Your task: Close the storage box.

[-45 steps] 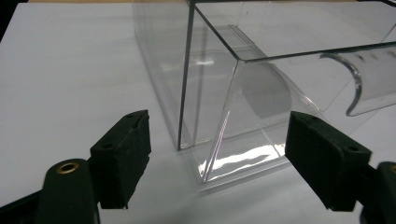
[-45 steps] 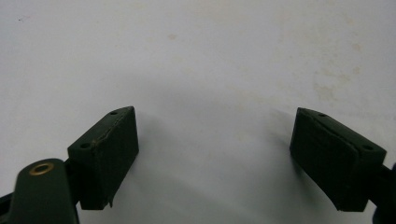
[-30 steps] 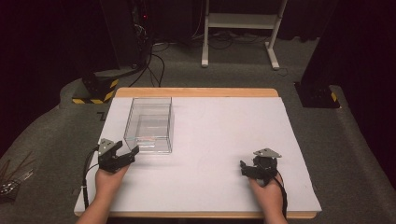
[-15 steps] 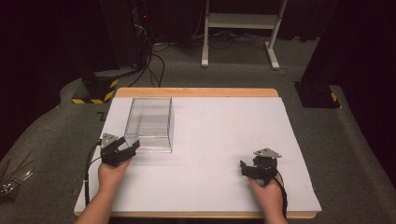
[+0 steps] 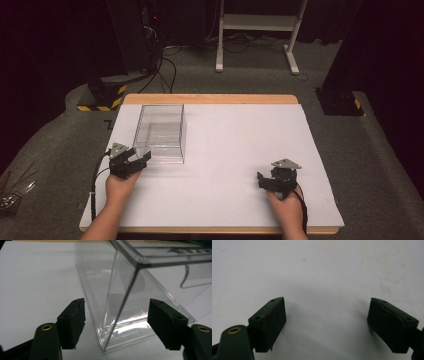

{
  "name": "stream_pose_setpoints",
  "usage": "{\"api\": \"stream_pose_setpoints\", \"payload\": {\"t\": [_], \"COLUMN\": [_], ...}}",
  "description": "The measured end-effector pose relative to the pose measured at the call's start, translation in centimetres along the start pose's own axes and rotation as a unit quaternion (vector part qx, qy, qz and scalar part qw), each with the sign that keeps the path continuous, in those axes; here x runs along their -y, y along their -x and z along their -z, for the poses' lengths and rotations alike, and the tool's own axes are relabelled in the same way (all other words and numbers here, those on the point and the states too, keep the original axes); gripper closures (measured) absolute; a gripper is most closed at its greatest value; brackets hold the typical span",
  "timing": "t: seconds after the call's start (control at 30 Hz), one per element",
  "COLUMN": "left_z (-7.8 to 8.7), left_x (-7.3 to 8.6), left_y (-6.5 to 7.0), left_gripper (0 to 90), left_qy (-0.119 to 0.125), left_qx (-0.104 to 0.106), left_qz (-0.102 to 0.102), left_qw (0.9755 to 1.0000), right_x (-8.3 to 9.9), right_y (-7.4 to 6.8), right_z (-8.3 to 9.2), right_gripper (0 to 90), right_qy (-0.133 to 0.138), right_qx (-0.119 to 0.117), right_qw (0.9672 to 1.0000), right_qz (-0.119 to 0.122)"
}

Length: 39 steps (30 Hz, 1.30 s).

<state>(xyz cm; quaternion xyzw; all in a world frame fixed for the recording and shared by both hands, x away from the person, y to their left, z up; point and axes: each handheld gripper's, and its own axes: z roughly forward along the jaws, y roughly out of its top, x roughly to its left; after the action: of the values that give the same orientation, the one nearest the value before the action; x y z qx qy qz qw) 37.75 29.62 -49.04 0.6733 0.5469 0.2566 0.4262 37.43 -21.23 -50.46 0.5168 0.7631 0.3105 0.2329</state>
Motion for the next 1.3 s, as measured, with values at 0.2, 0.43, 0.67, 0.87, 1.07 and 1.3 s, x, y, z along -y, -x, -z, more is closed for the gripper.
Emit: {"api": "stream_pose_setpoints", "payload": {"t": [0.2, 0.43, 0.67, 0.87, 1.07, 1.3], "left_z": [1.1, 2.5, 5.3, 6.1, 5.5, 5.5], "left_x": [0.8, 1.8, 3.5, 4.9, 5.3, 5.3], "left_y": [-0.1, -0.3, -0.7, -1.4, -0.5, -0.4], "left_gripper": [22.8, 22.1, 21.5, 21.2, 19.0, 21.6], "left_qy": [-0.017, -0.040, -0.062, -0.077, -0.105, -0.102], "left_qx": [0.008, 0.022, 0.024, 0.004, -0.026, -0.014], "left_qz": [0.002, -0.002, -0.015, -0.015, -0.060, -0.066], "left_qw": [0.9998, 0.9989, 0.9977, 0.9969, 0.9923, 0.9924], "right_x": [0.0, 0.0, 0.0, 0.0, 0.0, 0.0], "right_y": [0.0, 0.0, 0.0, 0.0, 0.0, -0.1], "right_z": [0.0, 0.0, 0.0, 0.0, 0.0, 0.1], "right_gripper": [15.5, 15.5, 15.6, 15.7, 15.7, 16.6], "right_qy": [0.001, 0.000, 0.001, 0.001, 0.001, 0.002], "right_qx": [0.000, 0.000, 0.000, 0.000, 0.000, 0.000], "right_qw": [1.0000, 1.0000, 1.0000, 1.0000, 1.0000, 1.0000], "right_qz": [0.001, 0.000, 0.001, 0.001, 0.001, 0.004]}}
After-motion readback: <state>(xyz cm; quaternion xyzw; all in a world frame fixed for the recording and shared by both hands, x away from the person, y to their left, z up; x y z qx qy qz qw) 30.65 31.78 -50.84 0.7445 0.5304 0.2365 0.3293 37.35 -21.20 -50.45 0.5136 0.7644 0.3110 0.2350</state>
